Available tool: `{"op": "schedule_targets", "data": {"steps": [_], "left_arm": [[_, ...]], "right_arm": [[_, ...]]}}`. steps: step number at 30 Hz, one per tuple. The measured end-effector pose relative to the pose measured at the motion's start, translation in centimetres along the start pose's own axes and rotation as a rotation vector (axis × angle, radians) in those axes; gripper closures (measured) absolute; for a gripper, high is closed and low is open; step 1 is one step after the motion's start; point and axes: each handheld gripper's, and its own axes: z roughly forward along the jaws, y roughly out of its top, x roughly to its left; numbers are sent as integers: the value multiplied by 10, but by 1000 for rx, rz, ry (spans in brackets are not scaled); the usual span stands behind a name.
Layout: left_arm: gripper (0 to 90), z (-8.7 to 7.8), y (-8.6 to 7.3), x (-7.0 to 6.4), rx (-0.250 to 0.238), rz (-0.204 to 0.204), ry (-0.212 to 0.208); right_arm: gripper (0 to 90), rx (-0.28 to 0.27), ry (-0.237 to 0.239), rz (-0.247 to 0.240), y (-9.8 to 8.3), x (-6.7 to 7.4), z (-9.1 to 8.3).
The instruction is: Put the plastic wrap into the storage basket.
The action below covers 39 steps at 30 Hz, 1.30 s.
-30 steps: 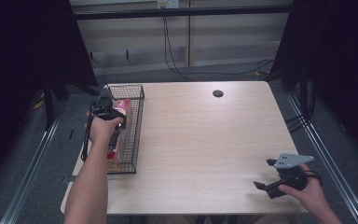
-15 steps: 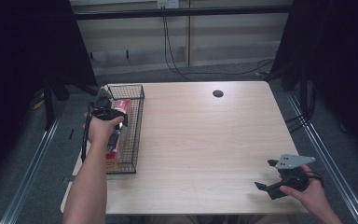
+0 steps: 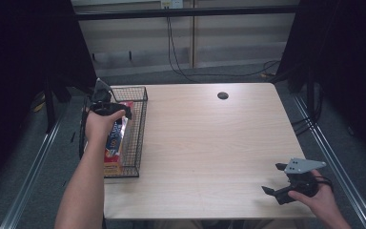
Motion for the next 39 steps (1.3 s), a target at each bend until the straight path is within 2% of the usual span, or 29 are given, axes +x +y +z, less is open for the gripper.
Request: {"op": "schedule_targets", "data": {"steps": [4, 5, 6, 11, 19, 21, 26, 33, 39], "left_arm": [[163, -8, 0, -8, -25, 7, -25], [163, -9, 0, -9, -16, 25, -31], [163, -10, -1, -12, -21, 18, -33], [160, -13, -5, -20, -26, 59, -61], [156, -18, -12, -31, -49, 84, -95], [157, -18, -14, -35, -48, 106, -103], [153, -16, -21, -44, -51, 127, -131], [151, -14, -27, -57, -55, 156, -136], [151, -12, -33, -70, -54, 185, -161]], "right_arm": [[31, 1, -1, 3, 0, 0, -1], [31, -1, -3, 1, 0, 0, -1], [31, -3, -3, 1, 0, 0, -1], [32, 1, -3, 1, 0, 0, -1], [32, -5, 4, -1, 1, 0, -2], [32, -2, 0, -3, 1, 0, -2], [32, -3, 0, -4, 2, 1, -2], [33, -3, 5, -14, 3, 1, -1], [33, -6, 7, -15, 3, 0, -2]]}}
